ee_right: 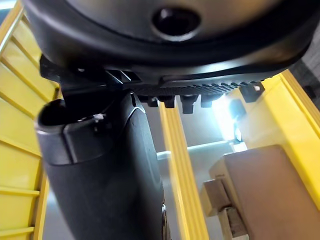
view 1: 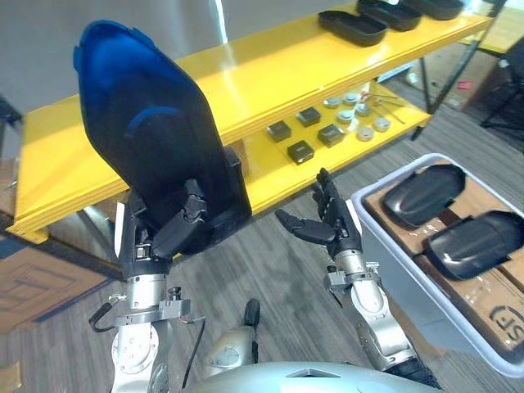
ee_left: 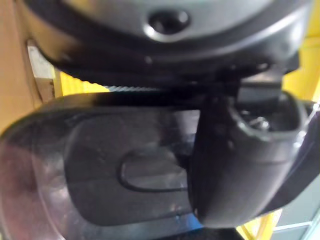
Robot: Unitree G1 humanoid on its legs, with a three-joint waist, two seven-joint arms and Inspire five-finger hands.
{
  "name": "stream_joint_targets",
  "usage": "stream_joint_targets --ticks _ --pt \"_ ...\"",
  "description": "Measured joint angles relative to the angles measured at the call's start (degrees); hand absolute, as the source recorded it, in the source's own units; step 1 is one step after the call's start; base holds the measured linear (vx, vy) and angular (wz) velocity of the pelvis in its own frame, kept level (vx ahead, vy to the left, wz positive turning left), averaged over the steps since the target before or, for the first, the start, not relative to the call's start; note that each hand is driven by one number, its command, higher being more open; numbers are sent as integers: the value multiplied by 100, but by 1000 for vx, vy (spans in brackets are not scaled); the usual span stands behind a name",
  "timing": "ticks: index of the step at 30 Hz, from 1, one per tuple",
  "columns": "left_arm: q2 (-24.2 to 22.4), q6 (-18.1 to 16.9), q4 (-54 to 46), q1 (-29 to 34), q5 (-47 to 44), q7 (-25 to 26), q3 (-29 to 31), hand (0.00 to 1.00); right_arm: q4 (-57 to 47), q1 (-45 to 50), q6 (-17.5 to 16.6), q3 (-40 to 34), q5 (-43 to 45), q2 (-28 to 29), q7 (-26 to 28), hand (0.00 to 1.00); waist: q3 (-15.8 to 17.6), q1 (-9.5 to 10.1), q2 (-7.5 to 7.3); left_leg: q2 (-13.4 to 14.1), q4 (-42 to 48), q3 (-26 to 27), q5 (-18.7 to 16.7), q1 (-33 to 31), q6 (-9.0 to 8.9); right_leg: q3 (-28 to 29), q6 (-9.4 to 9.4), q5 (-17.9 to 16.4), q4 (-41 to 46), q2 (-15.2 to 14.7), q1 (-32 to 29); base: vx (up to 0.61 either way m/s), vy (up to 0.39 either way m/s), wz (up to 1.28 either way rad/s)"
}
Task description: Walk over and take three plastic housings, then place them on the shelf
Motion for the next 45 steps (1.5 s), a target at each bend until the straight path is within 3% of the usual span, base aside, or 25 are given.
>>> stream_joint_targets --ticks 2,5,7,8,9,10,11,12,14,16,18,20,21,22,23,24,25,26,27,29,31,38,42,45 --pt "-35 0 21 4 43 207 67 0 1 -98 -26 25 3 37 55 100 136 63 -29 -30 517 202 -305 -116 38 147 20 -62 97 -125 13 -6 66 -28" --pt "-95 0 8 -50 136 453 368 0 10 -313 -242 26 10 125 93 100 153 113 -28 67 1831 376 -1031 -624 91 240 26 -109 131 -162 67 -19 112 -18" --pt "-63 1 -37 -92 204 463 587 0 10 -381 -433 26 15 162 93 100 169 150 -163 84 2223 529 -1279 -704 182 165 -26 -94 -63 -204 180 57 143 3" --pt "6 -8 -96 -112 254 473 754 0 6 -404 -604 -3 60 183 76 100 112 164 -173 89 2664 799 -1617 -719 343 95 -217 -64 -62 -180 376 159 158 22" --pt "48 -46 -79 -184 283 523 873 0 11 -452 -763 4 59 146 51 100 82 161 -118 67 2761 733 -1943 -677 469 343 -899 10 761 -306 118 172 173 33" --pt "55 -43 -77 -231 296 564 904 0 12 -455 -802 5 58 150 40 100 56 122 -131 21 2708 619 -1963 -651 493 634 -1041 255 1315 -414 -218 168 184 58" --pt "137 -44 -92 -340 299 667 941 0 12 -475 -815 -28 58 190 26 100 23 92 -144 -38 2463 469 -1950 -539 508 1105 -1032 367 2043 -445 -708 164 158 66" --pt "202 -45 -93 -463 299 746 986 0 13 -534 -834 -24 54 234 33 100 21 114 -146 -52 2217 311 -1881 -356 555 1188 -826 139 2222 -274 -952 192 133 62" --pt "196 -45 -96 -567 291 797 1101 0 11 -738 -835 -6 51 301 37 100 30 123 -119 -144 1861 61 -1761 -22 508 1129 -829 -84 1898 -4 -1126 266 94 60" --pt "195 -44 -92 -664 278 785 1127 0 9 -1096 -837 -95 42 244 21 100 13 124 -96 -268 1580 -197 -1730 257 507 1280 -826 -86 1360 273 -1380 289 54 83" --pt "186 -46 -60 -809 219 683 1051 0 -66 -1391 -890 -328 32 119 -100 100 -59 110 -21 -350 1524 -591 -1720 317 513 1812 -660 15 752 602 -1772 259 10 112" --pt "188 -94 120 -942 116 566 913 0 -371 -1404 -922 -659 0 33 -276 100 -65 53 14 -544 1460 -1145 -1680 522 547 2630 -391 180 412 677 -2076 400 -132 169" --pt "184 -102 286 -953 71 553 799 0 -578 -1326 -922 -881 -2 28 -364 100 -70 -70 6 -644 1455 -1464 -1685 730 516 3065 -305 242 386 666 -2077 411 -237 173" --pt "185 -102 346 -959 70 542 762 0 -663 -1278 -922 -982 2 16 -375 100 -73 -91 0 -654 1451 -1564 -1709 827 474 3110 -307 266 358 662 -2048 394 -280 182" --pt "193 -102 399 -951 70 511 749 0 -744 -1258 -928 -1185 6 -20 -375 100 -109 -136 -63 -632 1479 -1543 -1783 940 332 3031 -268 524 64 671 -1901 239 -199 125" --pt "220 -107 398 -958 59 495 755 0 -781 -1258 -928 -1284 7 -44 -381 100 -154 -164 -141 -622 1498 -1400 -1834 917 213 2956 -273 853 -193 657 -1798 254 -230 160" --pt "360 -150 397 -1009 36 443 768 0 -851 -1239 -941 -1490 6 -80 -388 100 -295 -232 -411 -508 1414 -681 -2036 911 16 2679 -339 1792 -621 519 -1586 232 -257 148" --pt "294 -190 423 -1076 26 295 738 0 -870 -1239 -1028 -1741 7 -198 -382 100 -344 -201 -333 -56 1445 127 -2288 886 48 2263 -185 1559 -955 613 -1259 256 -309 142" --pt "259 -194 427 -1124 -17 142 713 0 -951 -1165 -1033 -1930 10 -270 -385 100 -367 -237 -240 445 1455 894 -2302 836 -110 2031 -256 1615 -1204 757 -1067 207 -259 100" --pt "244 -192 464 -1322 -30 -36 525 0 -1114 -900 -1030 -2236 24 -290 -410 100 -387 -377 -187 803 1224 1505 -2019 913 -380 1711 -267 1609 -1342 815 -898 133 -147 71" --pt "250 -192 452 -1507 38 -170 370 0 -1124 -788 -1012 -2440 84 -271 -403 100 -389 -408 -178 746 826 1583 -1826 1138 -392 1706 -272 1613 -1379 816 -861 129 -76 12" --pt "281 -191 336 -1693 42 -482 232 0 -1795 -76 -935 -2706 57 -65 -257 100 -396 -806 -171 654 718 1988 -1817 1438 -386 1887 -261 1777 -1797 809 -612 73 26 -22" --pt "314 -131 335 -1707 39 -560 15 0 -1818 175 -872 -2699 47 -49 -101 100 -396 -849 -171 666 614 2236 -1817 1611 -386 2028 -255 1789 -1856 890 -600 1 -14 -29" --pt "312 14 335 -1731 39 -548 -151 0 -1816 240 -831 -2700 73 -50 1 100 -342 -910 -158 886 1369 2257 -2049 1349 -242 2129 -362 1705 -1841 1012 -635 -42 -99 -29"
